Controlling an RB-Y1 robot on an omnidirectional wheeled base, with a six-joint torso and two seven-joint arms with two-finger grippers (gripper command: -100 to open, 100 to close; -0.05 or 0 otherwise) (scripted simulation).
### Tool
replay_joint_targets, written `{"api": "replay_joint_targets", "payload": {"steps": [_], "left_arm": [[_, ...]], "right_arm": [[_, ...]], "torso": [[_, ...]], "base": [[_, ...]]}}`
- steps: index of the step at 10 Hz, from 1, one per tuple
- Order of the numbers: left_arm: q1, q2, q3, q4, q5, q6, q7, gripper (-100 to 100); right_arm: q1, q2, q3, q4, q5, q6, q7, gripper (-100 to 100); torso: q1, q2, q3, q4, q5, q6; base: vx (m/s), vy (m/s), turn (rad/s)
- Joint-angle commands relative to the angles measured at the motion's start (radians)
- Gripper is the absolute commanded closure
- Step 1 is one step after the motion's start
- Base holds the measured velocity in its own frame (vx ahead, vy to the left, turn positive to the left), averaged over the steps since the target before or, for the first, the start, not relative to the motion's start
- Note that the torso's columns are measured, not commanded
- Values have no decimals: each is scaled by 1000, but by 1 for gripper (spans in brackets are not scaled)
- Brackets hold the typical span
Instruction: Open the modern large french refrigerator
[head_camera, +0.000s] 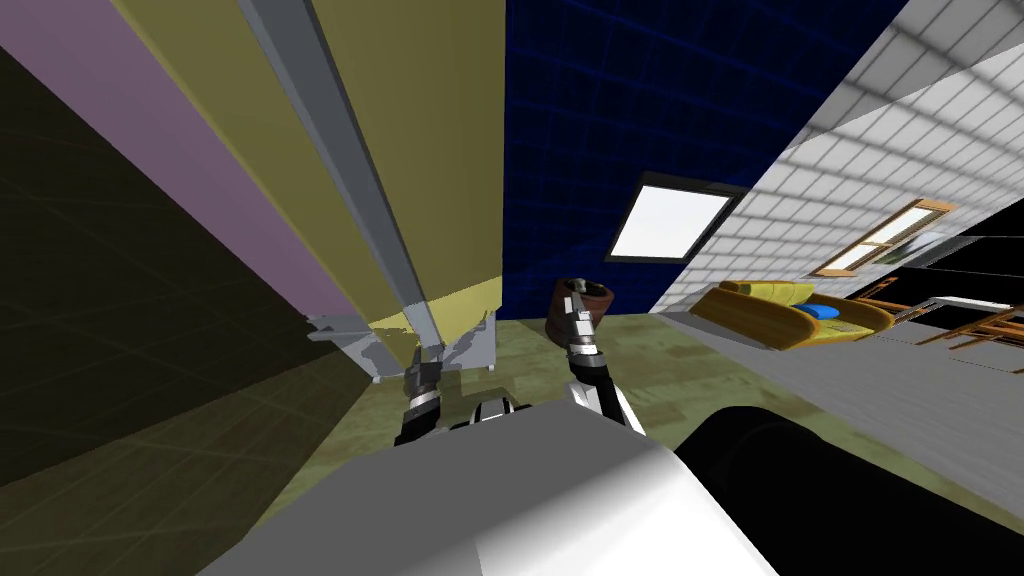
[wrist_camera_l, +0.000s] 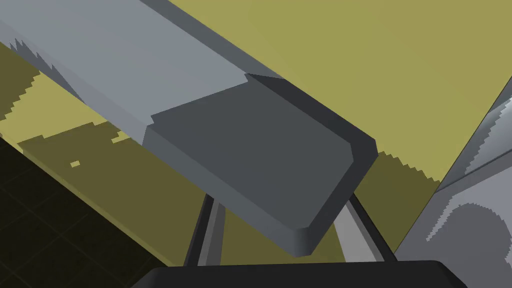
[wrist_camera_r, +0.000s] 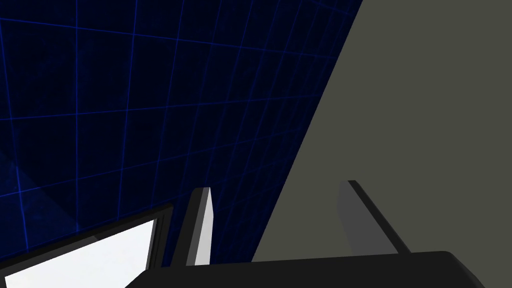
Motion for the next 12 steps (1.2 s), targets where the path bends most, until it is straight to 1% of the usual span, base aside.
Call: {"api": "replay_joint_targets", "payload": {"steps": [1,3,4,5,7,8,9,10,11,12], "left_arm": [[13,0,18,-20,21,-21,-15,100],[36,0,36,-42,46,-37,-31,100],[36,0,36,-42,46,-37,-31,100],[48,0,45,-54,59,-45,-40,100],[72,0,64,-76,85,-60,-56,100],[72,0,64,-76,85,-60,-56,100],[104,1,63,-120,98,-15,-69,-100],[104,1,63,-124,98,-15,-69,-100],[114,1,61,-152,103,3,-76,-100],[114,1,61,-152,103,3,-76,-100]], "right_arm": [[0,0,0,0,0,0,0,0],[0,0,0,0,0,0,0,0],[0,0,0,0,0,0,0,0],[0,0,0,0,0,0,0,0],[0,0,0,0,0,0,0,0],[0,0,0,0,0,0,0,0],[0,0,0,0,0,0,0,0],[0,0,0,0,0,0,0,0],[0,0,0,0,0,0,0,0],[0,-1,0,0,0,0,0,0]], "torso": [[-1,0,0,0,0,5],[-6,2,1,0,-1,6],[-6,3,2,0,-1,5],[-2,0,0,1,-1,7],[-5,-4,-3,3,-3,8],[-8,0,-1,3,-4,7],[-7,4,1,4,-4,9],[4,2,1,1,0,6],[12,0,-1,2,1,3],[11,0,-1,2,1,2]], "base": [[21,-220,113],[-33,-272,133],[17,-238,77],[24,-238,97],[31,-273,167],[-45,-241,61],[-24,-97,27],[-7,-4,-6],[-5,27,2],[8,35,9]]}}
